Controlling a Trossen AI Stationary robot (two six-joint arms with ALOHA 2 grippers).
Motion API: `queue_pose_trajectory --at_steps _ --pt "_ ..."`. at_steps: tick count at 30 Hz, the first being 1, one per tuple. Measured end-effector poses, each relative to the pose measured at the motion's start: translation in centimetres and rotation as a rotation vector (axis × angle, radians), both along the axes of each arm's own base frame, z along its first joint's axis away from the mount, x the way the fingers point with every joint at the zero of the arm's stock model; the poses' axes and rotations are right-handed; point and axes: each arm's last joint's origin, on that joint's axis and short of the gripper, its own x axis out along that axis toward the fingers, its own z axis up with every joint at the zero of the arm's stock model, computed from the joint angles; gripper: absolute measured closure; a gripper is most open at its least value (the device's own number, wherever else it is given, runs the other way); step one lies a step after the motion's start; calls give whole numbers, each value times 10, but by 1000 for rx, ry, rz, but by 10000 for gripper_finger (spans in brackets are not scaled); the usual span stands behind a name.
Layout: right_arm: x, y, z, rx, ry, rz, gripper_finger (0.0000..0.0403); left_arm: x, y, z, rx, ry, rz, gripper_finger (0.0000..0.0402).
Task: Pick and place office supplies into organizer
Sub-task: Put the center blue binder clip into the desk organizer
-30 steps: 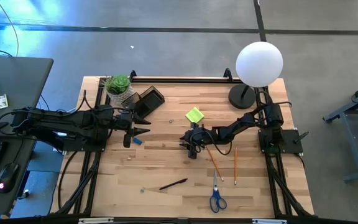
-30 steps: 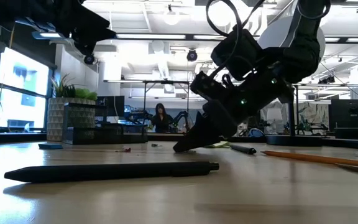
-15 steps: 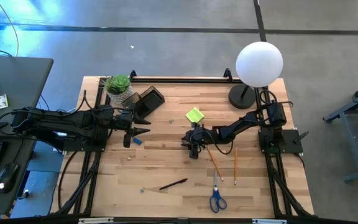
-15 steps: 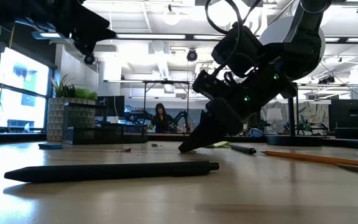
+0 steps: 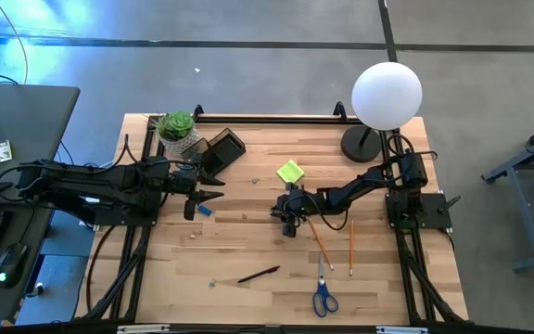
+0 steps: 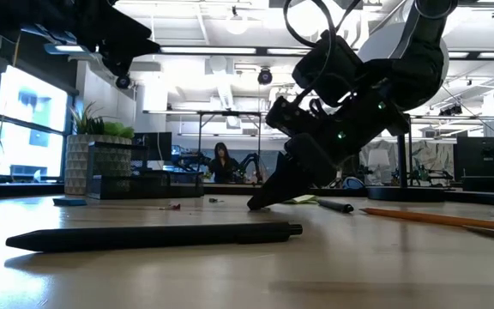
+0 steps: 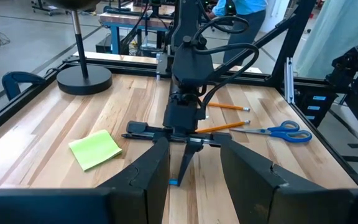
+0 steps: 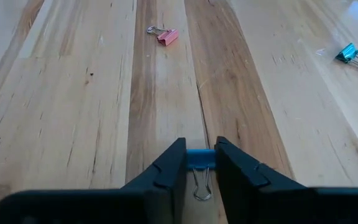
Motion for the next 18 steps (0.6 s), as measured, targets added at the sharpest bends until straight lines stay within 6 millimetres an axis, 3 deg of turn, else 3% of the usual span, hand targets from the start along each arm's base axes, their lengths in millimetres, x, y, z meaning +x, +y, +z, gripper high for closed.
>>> queue_pose_trajectory --at_steps 12,18 --pt "6 -1 7 -12 -85 16 341 0 0 0 0 0 0 268" --pt "35 -8 34 -50 -206 26 346 -3 0 5 7 -40 -1 268"
